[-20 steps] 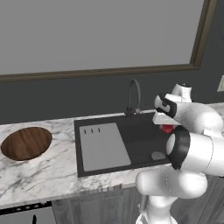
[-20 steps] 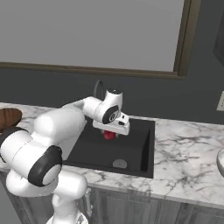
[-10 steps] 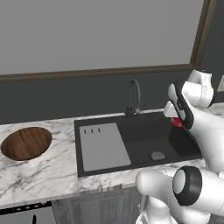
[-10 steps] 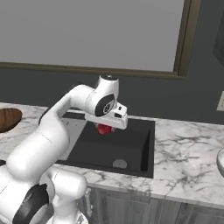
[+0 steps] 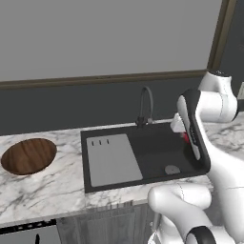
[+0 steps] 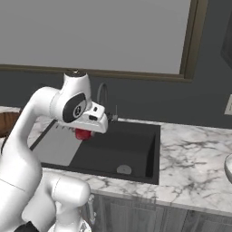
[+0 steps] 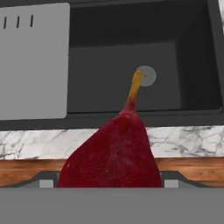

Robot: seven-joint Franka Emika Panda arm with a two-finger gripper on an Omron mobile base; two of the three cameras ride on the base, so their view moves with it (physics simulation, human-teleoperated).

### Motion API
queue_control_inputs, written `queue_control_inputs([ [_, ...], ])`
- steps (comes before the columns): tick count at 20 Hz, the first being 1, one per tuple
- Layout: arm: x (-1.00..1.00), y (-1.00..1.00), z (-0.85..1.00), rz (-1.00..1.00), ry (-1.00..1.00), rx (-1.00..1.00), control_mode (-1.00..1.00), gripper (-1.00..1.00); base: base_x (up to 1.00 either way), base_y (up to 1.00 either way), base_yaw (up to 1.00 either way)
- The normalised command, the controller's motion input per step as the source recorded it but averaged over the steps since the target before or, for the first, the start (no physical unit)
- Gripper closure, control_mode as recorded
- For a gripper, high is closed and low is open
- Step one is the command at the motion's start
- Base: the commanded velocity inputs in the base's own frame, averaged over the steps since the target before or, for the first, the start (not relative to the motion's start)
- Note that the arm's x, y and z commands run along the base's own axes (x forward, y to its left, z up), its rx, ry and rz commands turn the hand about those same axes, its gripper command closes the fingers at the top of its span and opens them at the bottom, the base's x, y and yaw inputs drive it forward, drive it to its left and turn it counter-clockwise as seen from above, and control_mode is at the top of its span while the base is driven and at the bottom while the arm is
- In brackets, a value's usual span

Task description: Pick the eggplants from the cabinet and place them in one bowl. Pick the pear from the sink and place it in the other bowl.

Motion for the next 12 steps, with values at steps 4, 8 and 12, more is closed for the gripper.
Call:
queue_control_inputs([
  [4, -0.54, 0.79, 0.55, 0.04, 0.00, -0.11, -1.00, 1.00, 0.00, 0.00, 0.00],
  [8, -0.34, 0.31, 0.16, 0.02, 0.00, -0.03, -1.00, 1.00, 0.00, 0.00, 0.00],
  [12, 0.00, 0.00, 0.00, 0.00, 0.00, 0.00, -1.00, 1.00, 0.00, 0.00, 0.00],
])
